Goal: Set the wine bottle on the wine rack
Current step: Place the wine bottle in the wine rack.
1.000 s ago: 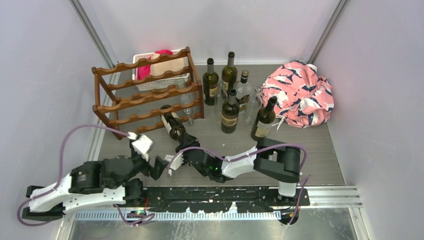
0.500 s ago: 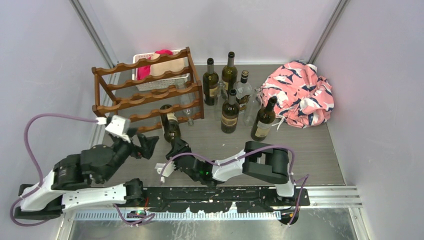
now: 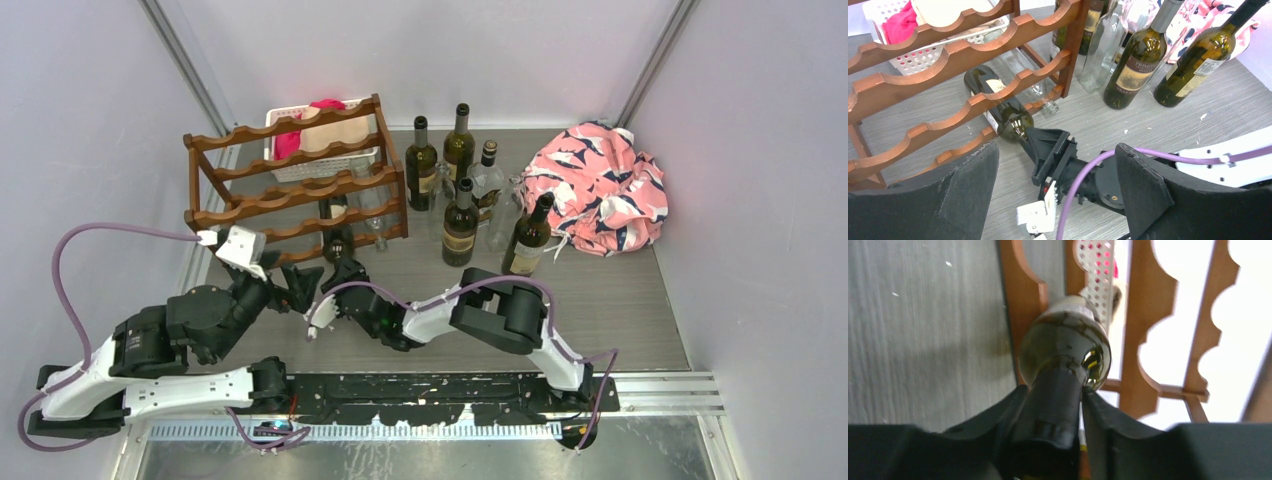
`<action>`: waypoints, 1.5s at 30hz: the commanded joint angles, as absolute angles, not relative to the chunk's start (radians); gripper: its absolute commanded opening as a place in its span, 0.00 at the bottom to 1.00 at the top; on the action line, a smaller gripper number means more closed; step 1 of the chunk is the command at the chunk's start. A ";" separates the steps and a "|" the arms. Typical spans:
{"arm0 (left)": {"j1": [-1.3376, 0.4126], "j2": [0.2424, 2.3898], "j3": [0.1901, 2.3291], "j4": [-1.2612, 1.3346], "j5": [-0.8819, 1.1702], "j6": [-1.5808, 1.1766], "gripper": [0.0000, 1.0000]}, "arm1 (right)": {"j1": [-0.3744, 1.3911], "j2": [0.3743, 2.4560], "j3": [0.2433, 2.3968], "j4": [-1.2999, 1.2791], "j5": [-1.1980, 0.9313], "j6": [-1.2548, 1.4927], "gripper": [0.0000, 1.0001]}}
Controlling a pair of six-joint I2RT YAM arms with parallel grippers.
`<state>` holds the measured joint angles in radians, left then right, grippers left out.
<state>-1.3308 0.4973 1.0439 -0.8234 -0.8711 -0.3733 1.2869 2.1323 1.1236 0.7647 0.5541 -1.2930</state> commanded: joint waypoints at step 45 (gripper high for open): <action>-1.330 0.549 1.061 -0.627 -0.882 -0.327 1.00 | 1.385 1.377 1.167 -0.821 -0.325 -0.859 1.00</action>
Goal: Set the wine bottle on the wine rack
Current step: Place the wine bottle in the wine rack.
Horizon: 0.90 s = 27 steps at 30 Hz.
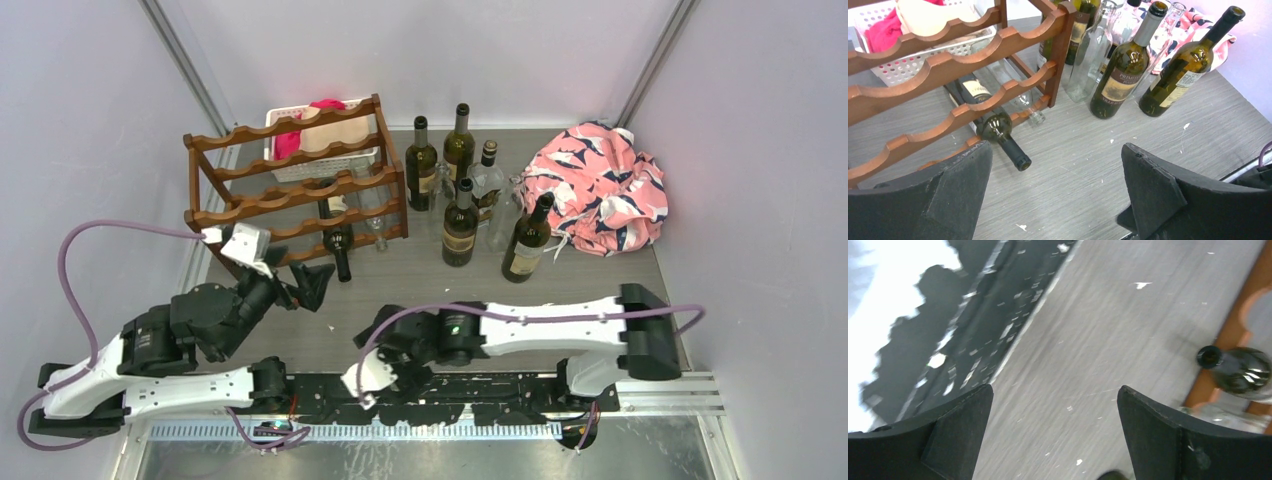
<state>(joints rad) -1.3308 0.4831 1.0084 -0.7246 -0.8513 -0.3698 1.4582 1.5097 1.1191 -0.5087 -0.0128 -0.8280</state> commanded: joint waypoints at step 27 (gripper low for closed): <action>-0.843 0.724 0.759 -0.471 -0.412 -0.564 0.90 | 0.508 1.096 1.518 -1.197 -0.956 -0.683 1.00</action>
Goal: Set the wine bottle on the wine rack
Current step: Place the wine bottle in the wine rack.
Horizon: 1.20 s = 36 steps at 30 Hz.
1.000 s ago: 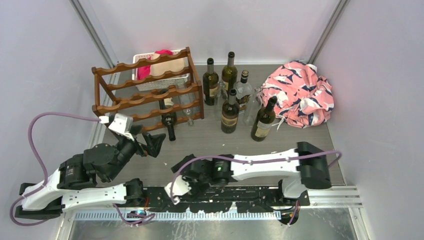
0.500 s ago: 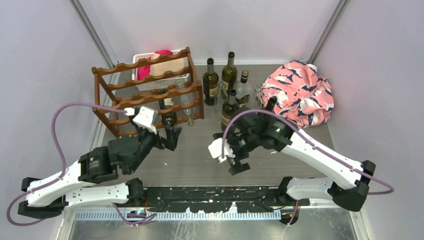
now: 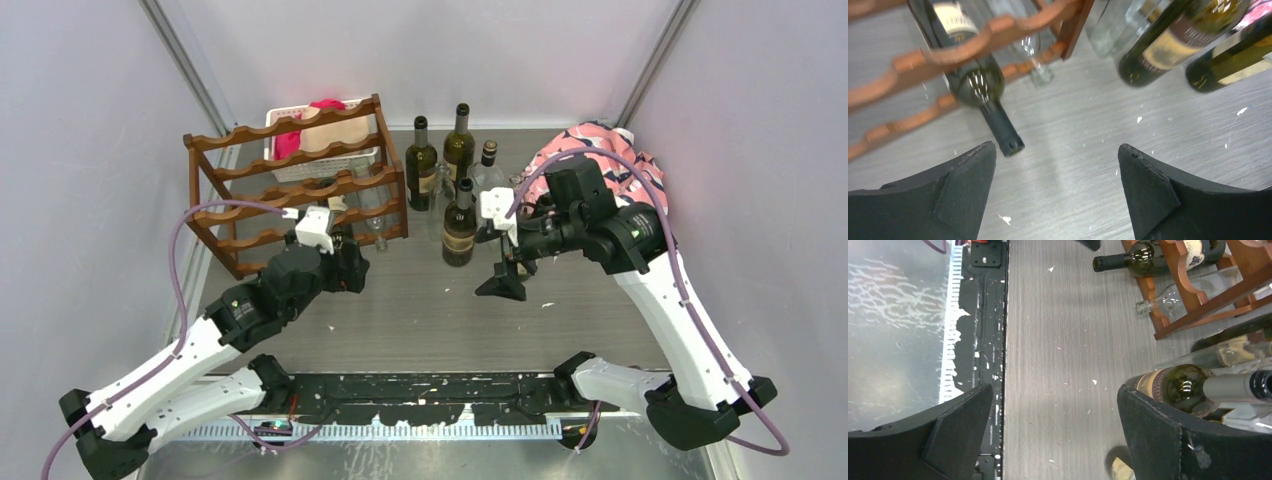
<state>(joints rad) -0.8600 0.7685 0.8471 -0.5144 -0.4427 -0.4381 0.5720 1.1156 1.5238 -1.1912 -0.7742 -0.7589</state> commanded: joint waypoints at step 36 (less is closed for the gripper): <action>-0.541 0.874 0.280 0.215 -0.352 -0.811 0.57 | 0.534 1.159 1.387 -1.141 -0.953 -0.706 0.99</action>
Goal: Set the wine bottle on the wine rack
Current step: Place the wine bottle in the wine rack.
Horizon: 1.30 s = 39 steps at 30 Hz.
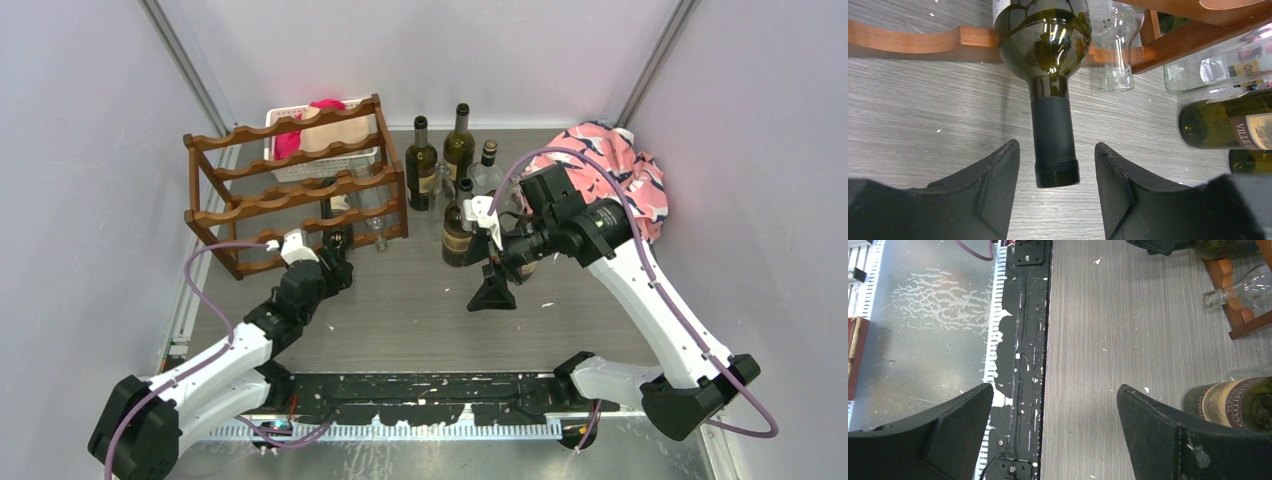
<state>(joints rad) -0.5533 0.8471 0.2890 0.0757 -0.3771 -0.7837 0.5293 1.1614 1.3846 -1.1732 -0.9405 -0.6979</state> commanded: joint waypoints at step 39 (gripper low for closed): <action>-0.514 0.904 0.238 0.222 -0.294 -0.882 0.13 | 0.563 1.176 1.375 -1.149 -0.933 -0.728 0.98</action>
<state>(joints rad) -0.5163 0.9150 0.2436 0.1951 -0.3210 -0.8650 0.5545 1.1786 1.3739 -1.1671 -0.9245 -0.7113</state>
